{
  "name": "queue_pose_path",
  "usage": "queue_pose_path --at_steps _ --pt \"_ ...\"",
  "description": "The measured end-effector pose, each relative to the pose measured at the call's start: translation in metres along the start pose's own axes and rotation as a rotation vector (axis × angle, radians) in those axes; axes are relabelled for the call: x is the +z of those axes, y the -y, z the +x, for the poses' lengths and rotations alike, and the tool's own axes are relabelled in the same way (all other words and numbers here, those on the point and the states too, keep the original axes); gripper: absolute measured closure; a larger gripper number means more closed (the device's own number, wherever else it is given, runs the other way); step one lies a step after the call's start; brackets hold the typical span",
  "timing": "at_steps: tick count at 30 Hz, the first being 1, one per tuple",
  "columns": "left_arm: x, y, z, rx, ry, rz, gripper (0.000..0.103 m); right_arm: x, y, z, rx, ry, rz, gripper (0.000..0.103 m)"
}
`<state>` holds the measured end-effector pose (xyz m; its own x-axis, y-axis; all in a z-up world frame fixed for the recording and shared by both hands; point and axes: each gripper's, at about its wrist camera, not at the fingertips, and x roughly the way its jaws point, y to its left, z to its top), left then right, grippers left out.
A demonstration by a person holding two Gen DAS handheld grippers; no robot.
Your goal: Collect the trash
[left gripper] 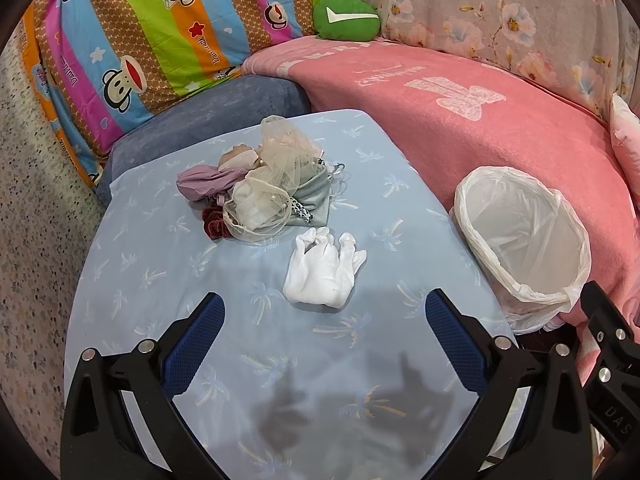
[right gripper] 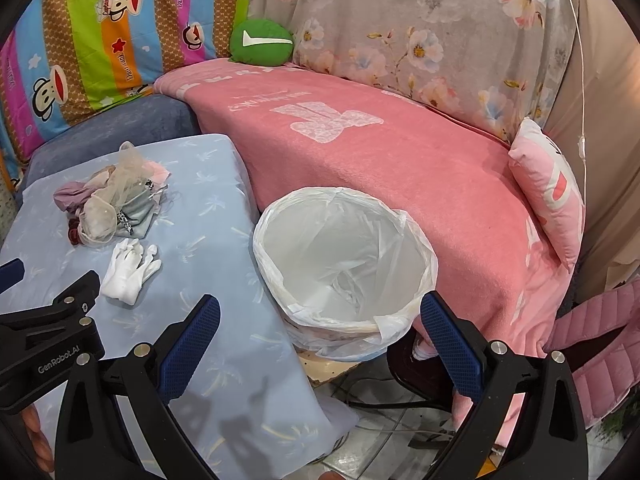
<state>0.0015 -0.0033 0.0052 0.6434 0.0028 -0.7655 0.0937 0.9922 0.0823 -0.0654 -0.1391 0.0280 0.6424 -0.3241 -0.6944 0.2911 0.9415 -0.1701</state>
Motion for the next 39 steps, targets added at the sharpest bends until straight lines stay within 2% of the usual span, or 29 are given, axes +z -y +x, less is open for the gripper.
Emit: queue_pose_path --at_steps 39 --pt "0.0033 0.0092 -0.0024 -0.007 0.016 0.012 0.007 0.0029 0.008 -0.0034 -0.003 0.002 0.019 0.006"
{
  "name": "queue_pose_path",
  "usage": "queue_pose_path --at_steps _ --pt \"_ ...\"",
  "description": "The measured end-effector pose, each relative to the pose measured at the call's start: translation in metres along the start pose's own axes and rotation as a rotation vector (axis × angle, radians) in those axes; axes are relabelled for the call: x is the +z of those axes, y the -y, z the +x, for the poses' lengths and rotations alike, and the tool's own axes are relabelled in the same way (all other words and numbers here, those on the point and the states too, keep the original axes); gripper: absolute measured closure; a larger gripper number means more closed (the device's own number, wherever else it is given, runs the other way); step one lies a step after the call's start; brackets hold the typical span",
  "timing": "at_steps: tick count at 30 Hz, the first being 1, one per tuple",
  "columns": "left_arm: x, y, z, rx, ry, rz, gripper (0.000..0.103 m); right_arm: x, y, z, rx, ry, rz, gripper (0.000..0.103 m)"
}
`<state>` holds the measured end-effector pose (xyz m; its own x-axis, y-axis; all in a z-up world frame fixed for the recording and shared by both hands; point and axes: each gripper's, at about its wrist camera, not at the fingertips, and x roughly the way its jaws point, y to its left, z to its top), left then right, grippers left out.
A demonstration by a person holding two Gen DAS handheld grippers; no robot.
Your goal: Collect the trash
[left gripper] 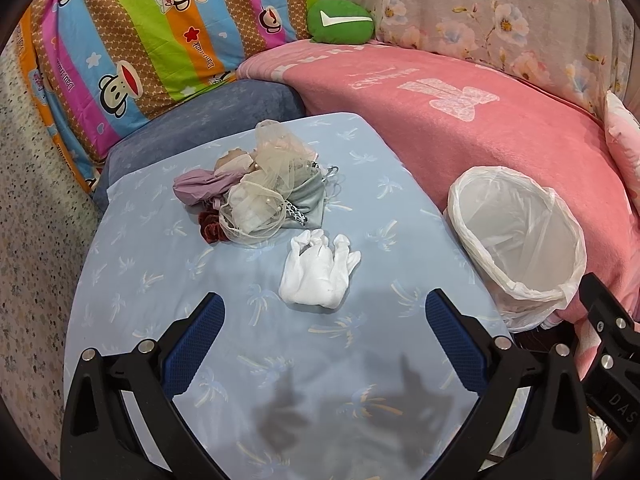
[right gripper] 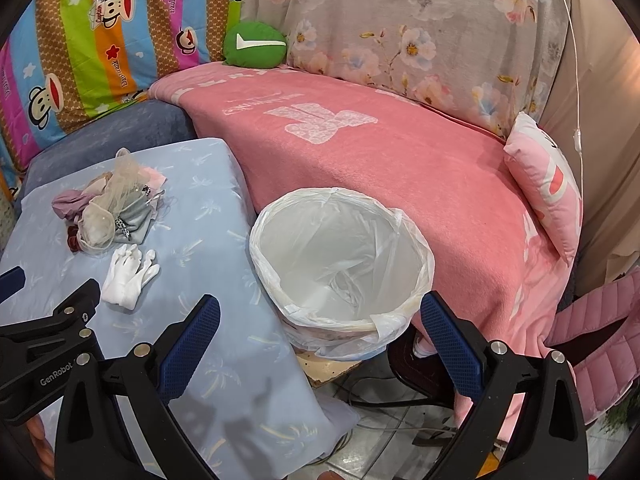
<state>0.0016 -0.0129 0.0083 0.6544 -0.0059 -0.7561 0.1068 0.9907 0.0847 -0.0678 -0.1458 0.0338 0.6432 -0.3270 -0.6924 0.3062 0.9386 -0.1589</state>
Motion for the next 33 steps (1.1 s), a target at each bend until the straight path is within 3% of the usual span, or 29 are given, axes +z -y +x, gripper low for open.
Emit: queue_pose_path --at_steps 33 --pt "-0.0057 0.0028 -0.0032 -0.04 0.012 0.025 0.007 -0.0053 0.0037 -0.0015 -0.009 0.0 0.029 0.006"
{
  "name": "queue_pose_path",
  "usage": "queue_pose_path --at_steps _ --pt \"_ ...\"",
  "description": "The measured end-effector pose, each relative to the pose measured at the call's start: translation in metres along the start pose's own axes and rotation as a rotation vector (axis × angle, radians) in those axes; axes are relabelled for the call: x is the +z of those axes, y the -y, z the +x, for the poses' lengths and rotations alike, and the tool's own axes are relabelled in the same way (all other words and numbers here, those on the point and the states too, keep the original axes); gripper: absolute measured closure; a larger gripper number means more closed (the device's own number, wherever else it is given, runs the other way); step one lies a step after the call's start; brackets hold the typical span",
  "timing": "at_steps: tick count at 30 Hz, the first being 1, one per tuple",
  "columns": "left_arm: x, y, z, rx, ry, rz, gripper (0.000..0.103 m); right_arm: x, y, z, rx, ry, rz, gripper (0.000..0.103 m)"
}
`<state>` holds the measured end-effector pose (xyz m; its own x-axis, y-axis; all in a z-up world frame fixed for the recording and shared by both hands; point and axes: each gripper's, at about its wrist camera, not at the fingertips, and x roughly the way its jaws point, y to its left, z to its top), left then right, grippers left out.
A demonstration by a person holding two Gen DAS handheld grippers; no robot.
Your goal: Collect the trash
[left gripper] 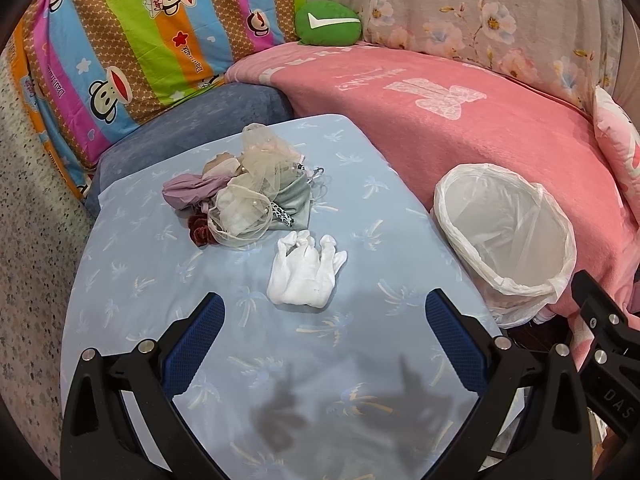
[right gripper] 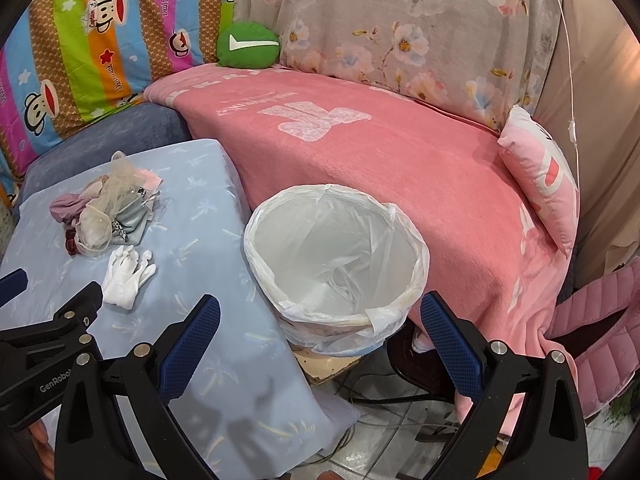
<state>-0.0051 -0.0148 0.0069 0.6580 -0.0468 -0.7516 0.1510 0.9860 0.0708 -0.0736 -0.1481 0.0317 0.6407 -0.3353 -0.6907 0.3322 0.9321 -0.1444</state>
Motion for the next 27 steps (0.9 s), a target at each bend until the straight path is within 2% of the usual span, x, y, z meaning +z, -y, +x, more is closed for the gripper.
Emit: queue_pose_path --at_steps 27 --pt "0.0022 0.0001 -0.0015 -0.041 0.022 0.02 0.007 0.0009 0.0042 -0.0021 -0.008 0.011 0.03 0.006"
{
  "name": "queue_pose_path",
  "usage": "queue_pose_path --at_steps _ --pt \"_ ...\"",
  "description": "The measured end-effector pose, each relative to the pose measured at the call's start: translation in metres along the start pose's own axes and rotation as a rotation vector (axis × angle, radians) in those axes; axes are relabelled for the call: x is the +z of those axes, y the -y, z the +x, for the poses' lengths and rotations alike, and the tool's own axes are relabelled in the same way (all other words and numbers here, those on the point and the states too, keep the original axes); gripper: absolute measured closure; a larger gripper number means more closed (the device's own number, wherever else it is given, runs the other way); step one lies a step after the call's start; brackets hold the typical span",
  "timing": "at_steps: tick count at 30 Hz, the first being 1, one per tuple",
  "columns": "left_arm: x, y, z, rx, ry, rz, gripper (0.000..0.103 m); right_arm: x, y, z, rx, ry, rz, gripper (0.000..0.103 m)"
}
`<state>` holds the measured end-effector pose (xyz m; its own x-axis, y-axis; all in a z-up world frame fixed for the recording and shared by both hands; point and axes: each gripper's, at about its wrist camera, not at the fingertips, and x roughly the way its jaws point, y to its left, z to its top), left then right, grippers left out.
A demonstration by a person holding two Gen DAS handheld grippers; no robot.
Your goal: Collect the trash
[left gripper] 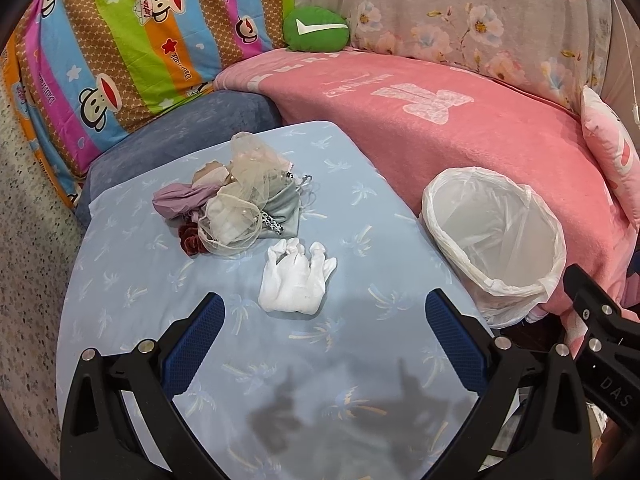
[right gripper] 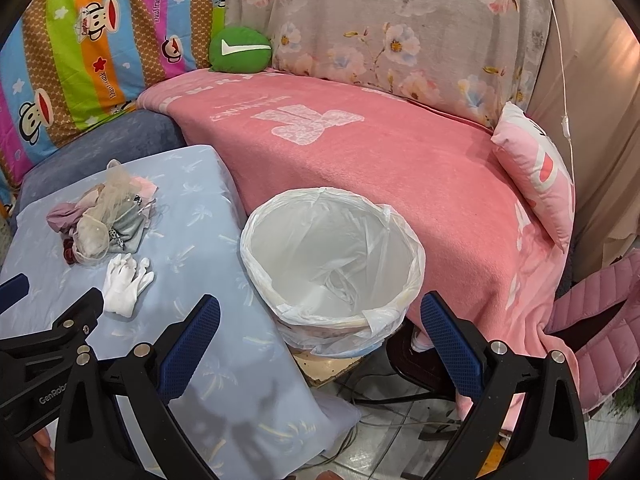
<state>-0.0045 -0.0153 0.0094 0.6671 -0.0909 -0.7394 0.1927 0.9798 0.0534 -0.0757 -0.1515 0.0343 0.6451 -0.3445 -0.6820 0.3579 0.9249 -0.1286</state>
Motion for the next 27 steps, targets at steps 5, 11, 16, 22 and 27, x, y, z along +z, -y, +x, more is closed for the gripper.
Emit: queue_pose_path --at_steps 5,11,16,22,27 --pt "0.002 -0.006 0.004 -0.022 -0.003 -0.008 0.007 0.002 0.0 0.001 0.018 0.019 0.036 0.006" --pt "0.003 -0.021 0.013 -0.025 -0.001 -0.026 0.007 0.005 -0.018 0.003 0.051 0.067 0.036 0.006" --pt "0.004 -0.046 0.024 -0.001 -0.01 -0.062 0.007 0.009 -0.042 0.014 0.119 0.058 0.026 0.006" --pt "0.006 -0.09 0.04 0.062 -0.021 -0.133 0.007 0.013 -0.08 0.028 0.185 0.04 -0.008 0.006" --pt "0.011 -0.127 0.05 0.116 -0.019 -0.193 0.007 0.013 -0.115 0.047 0.267 -0.001 -0.047 0.006"
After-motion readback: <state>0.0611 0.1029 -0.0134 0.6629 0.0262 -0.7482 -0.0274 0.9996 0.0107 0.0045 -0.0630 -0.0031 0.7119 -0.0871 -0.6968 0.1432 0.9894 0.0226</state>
